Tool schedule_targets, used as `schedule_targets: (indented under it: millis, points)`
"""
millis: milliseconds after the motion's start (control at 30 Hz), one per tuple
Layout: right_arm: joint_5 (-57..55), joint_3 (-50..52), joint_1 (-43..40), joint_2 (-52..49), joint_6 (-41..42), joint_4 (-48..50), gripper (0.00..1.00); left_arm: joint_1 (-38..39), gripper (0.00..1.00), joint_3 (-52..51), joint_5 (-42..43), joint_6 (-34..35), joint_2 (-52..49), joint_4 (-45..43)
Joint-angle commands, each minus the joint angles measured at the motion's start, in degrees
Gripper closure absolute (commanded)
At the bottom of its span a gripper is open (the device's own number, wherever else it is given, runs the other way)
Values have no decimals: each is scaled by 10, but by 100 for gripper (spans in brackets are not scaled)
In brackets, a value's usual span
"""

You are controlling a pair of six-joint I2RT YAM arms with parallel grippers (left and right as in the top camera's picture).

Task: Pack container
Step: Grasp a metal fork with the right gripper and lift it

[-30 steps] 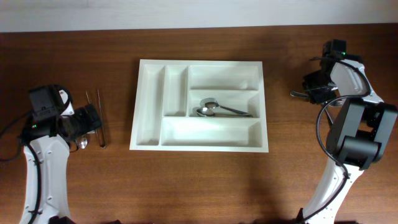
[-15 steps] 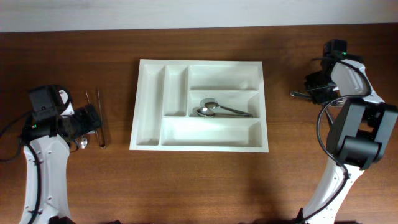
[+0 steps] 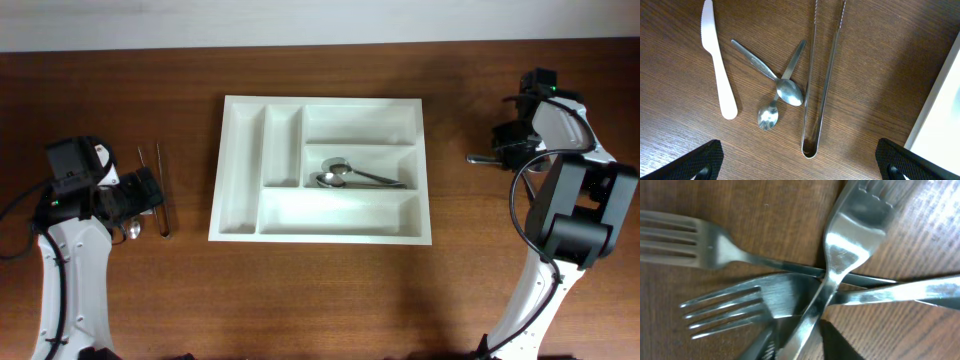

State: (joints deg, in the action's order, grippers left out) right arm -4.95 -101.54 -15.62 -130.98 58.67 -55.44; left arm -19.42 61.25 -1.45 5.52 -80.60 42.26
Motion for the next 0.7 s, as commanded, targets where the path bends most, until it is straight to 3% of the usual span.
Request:
schedule_targets:
  millis: [0,133,433,667]
  points:
    - [-11,-6,-3,-16,8,-9,81,-3,1,10,6,-7,-2,-2]
    - [-18,-6,-3,-16,7,-29,96,-3,1,10,6,-7,-2,-2]
    - [-24,-8,-2,-11,-63,-54,96,-3,1,10,6,-7,-2,-2]
    - [-56,-21,8,60,-152,-53,96,-3,1,10,6,-7,-2,-2]
